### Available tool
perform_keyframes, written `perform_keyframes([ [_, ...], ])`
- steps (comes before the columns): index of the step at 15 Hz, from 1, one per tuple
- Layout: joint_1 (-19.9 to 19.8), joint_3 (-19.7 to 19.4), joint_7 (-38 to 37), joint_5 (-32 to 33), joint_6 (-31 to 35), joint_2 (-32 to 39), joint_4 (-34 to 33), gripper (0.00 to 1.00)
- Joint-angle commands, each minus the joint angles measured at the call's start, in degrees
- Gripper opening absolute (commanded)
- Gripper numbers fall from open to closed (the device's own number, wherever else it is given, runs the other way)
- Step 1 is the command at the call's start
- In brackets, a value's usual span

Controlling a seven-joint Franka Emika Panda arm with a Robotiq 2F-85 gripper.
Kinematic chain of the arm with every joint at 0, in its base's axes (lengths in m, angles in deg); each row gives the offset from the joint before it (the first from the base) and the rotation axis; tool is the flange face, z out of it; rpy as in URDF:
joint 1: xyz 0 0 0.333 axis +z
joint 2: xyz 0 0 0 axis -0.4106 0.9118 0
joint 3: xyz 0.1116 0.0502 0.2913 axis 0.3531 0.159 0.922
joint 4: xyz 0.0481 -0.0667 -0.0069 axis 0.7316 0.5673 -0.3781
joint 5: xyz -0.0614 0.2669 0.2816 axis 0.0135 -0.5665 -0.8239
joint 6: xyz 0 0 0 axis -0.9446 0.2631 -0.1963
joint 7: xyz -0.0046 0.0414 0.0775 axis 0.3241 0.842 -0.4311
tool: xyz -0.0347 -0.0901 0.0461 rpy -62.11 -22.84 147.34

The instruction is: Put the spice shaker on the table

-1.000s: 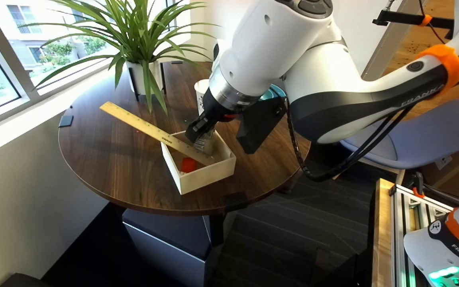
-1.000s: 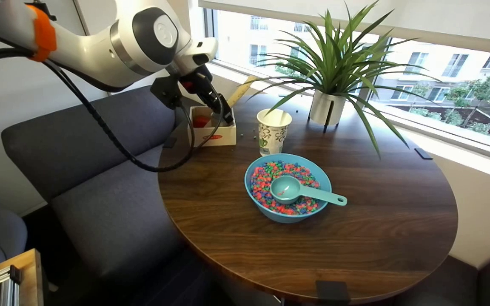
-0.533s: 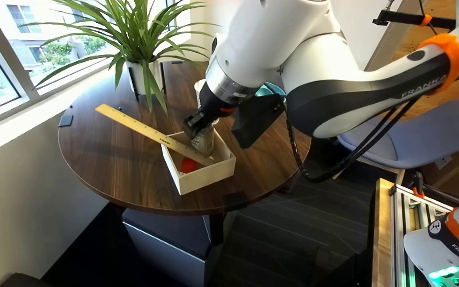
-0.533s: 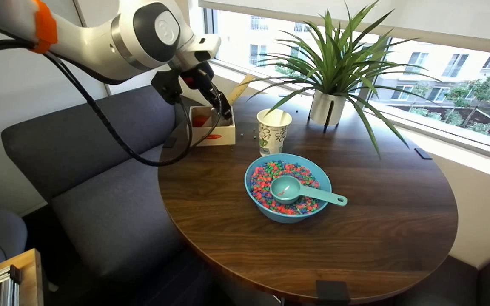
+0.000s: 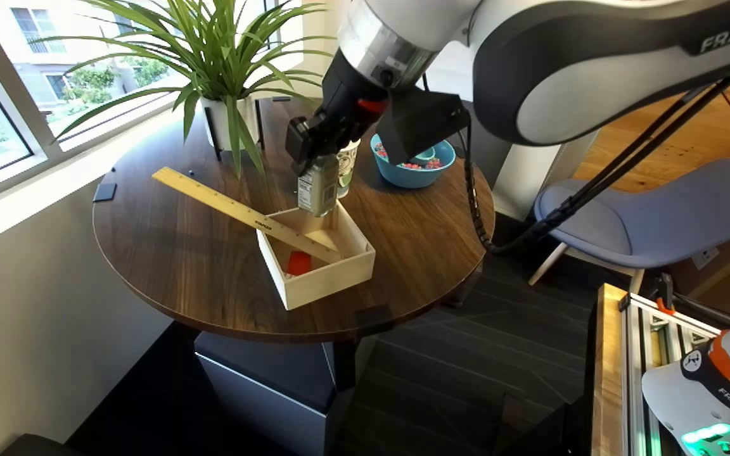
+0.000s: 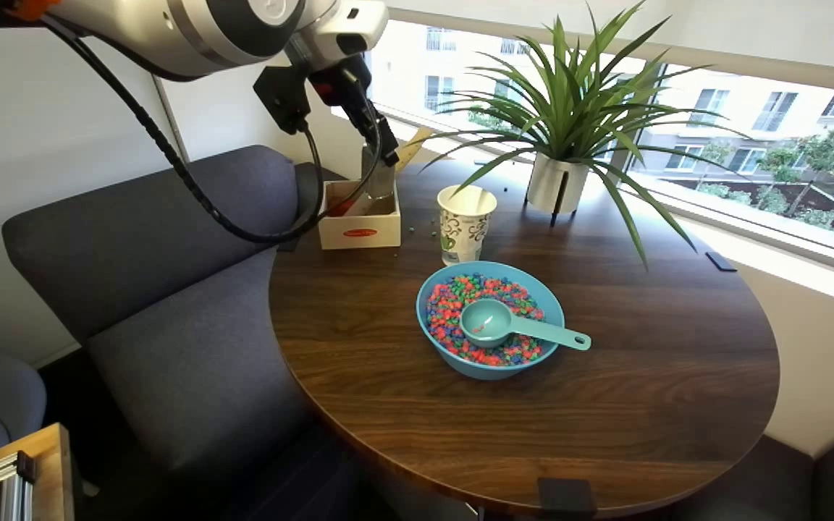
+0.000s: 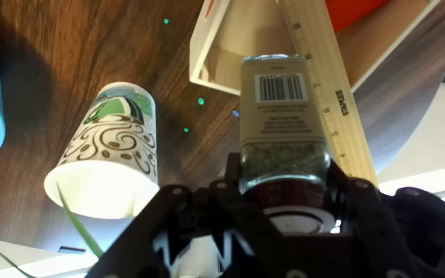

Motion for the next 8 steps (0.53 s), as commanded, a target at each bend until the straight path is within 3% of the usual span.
perform_keyframes([
  [1,-0.95,-1.24,1.33,-0.94,-2.81,-6.09,2.19,0.24],
  [5,-3.99,-2.45,-1.3,4.1,-4.97,-11.5,6.16,0.24],
  [8,-5.65,-1.72,-1.76,3.47,-5.23,-14.18,11.09,0.24],
])
